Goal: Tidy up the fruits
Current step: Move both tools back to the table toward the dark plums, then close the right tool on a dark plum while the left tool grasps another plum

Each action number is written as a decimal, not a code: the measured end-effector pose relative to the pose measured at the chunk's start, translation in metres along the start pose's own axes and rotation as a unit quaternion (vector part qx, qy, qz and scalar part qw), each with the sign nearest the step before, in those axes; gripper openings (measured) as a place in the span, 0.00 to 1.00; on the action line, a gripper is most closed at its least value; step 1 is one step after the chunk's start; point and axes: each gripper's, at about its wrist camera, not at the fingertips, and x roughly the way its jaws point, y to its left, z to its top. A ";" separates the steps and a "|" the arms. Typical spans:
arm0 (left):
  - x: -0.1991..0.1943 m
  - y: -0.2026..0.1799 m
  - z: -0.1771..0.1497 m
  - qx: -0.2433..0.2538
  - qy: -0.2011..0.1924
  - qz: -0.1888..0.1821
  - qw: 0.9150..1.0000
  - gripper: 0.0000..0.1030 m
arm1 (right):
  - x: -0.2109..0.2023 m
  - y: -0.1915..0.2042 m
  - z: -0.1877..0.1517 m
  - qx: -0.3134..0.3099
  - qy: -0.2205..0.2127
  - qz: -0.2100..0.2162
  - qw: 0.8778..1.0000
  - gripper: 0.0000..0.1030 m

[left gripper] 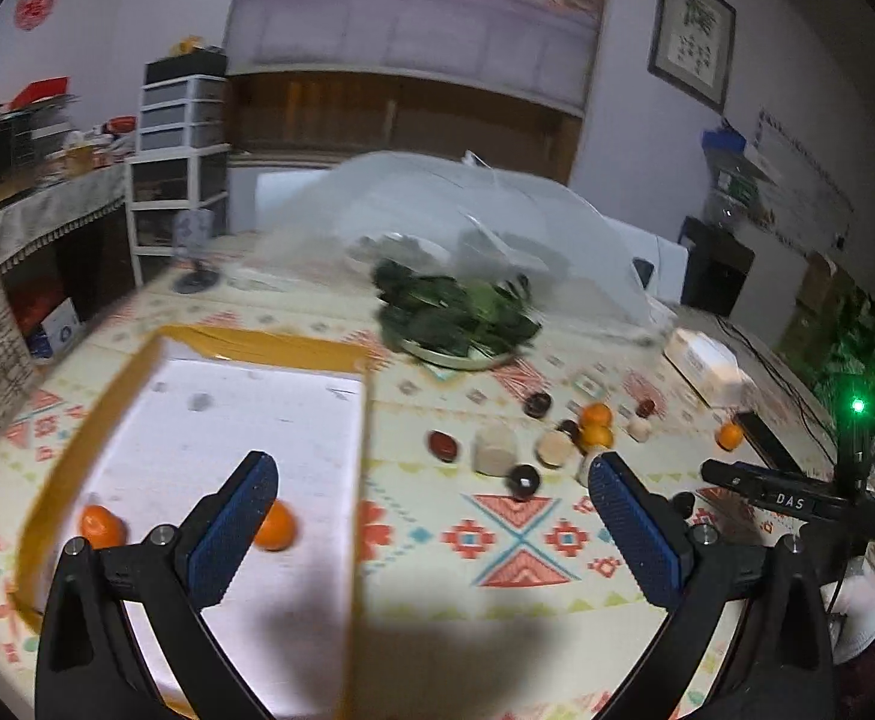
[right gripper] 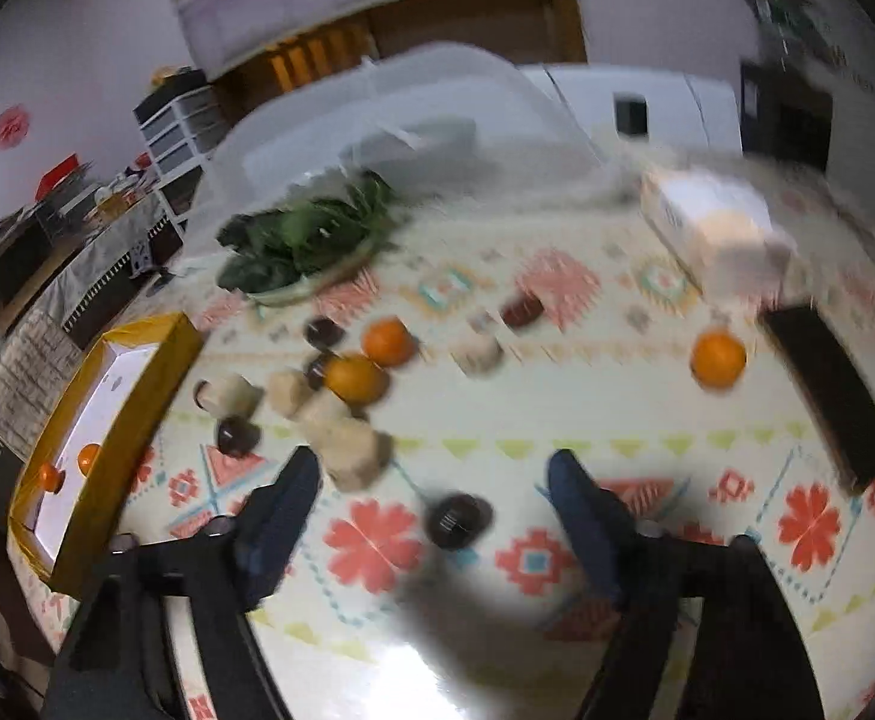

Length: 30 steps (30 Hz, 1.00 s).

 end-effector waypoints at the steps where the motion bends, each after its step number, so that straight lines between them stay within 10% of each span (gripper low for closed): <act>1: 0.006 -0.005 -0.001 -0.002 0.006 -0.005 1.000 1.00 | 0.002 0.000 -0.001 -0.003 0.003 0.007 1.000 0.75; 7: 0.057 -0.007 0.006 -0.038 0.062 -0.030 0.997 0.99 | 0.033 0.030 0.003 -0.062 0.023 0.035 0.997 0.75; 12: 0.100 -0.007 0.007 -0.045 0.121 -0.045 0.991 0.66 | 0.049 0.039 0.004 -0.092 0.026 0.029 0.995 0.74; 22: 0.127 -0.028 -0.010 -0.012 0.147 -0.070 0.987 0.66 | 0.031 0.003 -0.010 -0.076 0.019 0.007 0.997 0.75; 30: 0.149 -0.055 -0.023 0.039 0.151 -0.027 0.987 0.65 | 0.034 0.006 -0.021 -0.083 0.028 -0.001 0.996 0.51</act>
